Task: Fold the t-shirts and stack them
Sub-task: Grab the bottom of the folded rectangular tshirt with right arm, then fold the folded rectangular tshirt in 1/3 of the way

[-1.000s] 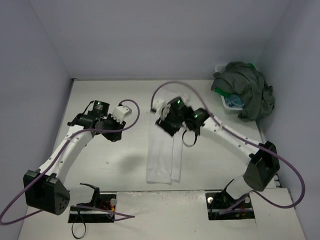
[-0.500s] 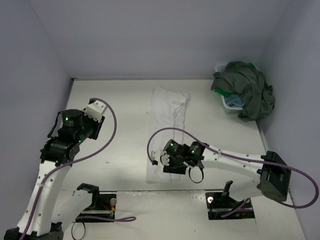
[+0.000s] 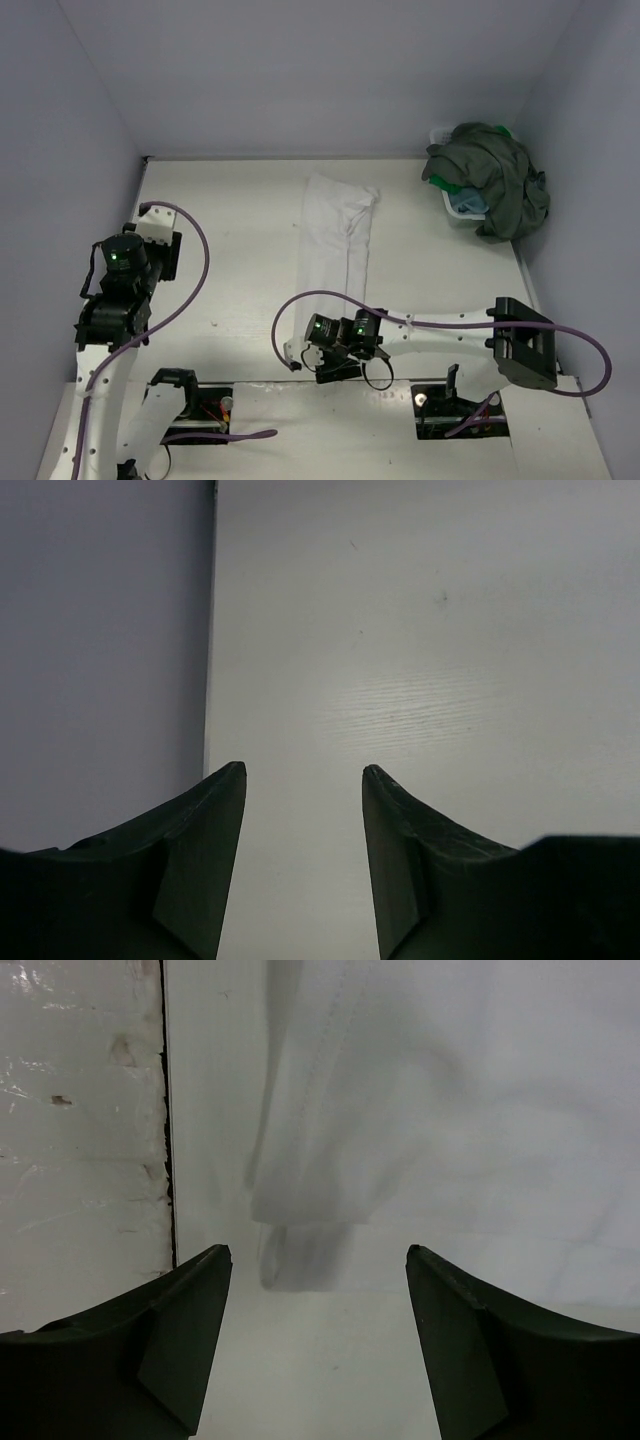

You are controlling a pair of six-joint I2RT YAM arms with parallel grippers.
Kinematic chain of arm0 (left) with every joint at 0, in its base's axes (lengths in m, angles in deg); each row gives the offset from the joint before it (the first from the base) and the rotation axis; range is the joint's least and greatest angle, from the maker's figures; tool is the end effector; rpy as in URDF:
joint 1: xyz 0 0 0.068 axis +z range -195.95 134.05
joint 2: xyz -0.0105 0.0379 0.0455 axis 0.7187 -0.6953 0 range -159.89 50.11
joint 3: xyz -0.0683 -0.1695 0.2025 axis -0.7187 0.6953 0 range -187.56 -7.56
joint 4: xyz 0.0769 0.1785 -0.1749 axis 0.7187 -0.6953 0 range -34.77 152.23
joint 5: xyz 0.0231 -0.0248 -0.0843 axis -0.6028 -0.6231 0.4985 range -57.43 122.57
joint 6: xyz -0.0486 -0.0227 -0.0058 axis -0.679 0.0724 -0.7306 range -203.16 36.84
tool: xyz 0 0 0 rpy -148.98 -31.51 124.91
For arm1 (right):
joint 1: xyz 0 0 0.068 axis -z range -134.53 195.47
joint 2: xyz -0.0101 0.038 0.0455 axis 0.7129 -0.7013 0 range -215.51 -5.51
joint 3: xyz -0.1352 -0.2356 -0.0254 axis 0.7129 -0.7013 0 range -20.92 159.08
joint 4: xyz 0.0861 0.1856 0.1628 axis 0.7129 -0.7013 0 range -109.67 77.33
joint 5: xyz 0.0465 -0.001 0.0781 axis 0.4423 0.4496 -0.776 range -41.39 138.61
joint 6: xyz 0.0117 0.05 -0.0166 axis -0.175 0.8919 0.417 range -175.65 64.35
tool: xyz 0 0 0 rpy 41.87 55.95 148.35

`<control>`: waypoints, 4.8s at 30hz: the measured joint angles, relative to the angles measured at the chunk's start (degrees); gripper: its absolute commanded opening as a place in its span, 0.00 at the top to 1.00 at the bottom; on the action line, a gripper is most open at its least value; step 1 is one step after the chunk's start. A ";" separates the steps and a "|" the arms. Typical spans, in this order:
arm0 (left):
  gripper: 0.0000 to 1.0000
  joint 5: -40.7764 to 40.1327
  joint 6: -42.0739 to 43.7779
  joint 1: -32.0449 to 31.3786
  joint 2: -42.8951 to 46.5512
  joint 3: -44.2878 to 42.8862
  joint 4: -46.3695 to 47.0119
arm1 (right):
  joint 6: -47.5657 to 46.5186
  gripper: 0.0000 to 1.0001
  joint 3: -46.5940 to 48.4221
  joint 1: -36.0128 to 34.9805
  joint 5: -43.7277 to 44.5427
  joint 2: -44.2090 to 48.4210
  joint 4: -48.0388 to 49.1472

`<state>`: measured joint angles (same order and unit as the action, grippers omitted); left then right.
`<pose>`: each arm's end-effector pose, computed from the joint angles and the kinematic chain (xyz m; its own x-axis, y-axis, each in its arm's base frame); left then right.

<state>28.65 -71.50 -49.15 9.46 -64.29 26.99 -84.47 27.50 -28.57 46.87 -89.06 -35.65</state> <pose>0.1417 -0.0054 0.3750 -0.3226 0.2201 -0.9206 0.0576 0.9754 0.2130 0.0769 0.2725 0.1908 0.2609 -0.8403 -0.4753 -0.9584 -0.1662 -0.2321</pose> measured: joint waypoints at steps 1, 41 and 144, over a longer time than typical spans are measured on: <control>0.55 0.09 -0.09 0.26 -0.24 0.46 -0.04 | 0.00 0.32 0.00 -0.46 0.00 -0.17 0.22; 0.54 8.22 -1.81 2.47 -1.14 2.01 -0.02 | -1.09 0.83 1.84 -3.37 -0.35 -11.23 16.52; 0.54 19.56 -4.94 11.39 -0.33 2.19 -0.35 | -14.16 0.57 35.04 45.13 1.44 -37.03 30.16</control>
<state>48.21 -76.44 -37.76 9.13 -62.11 26.64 -98.63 62.54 16.57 48.32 -126.09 -5.49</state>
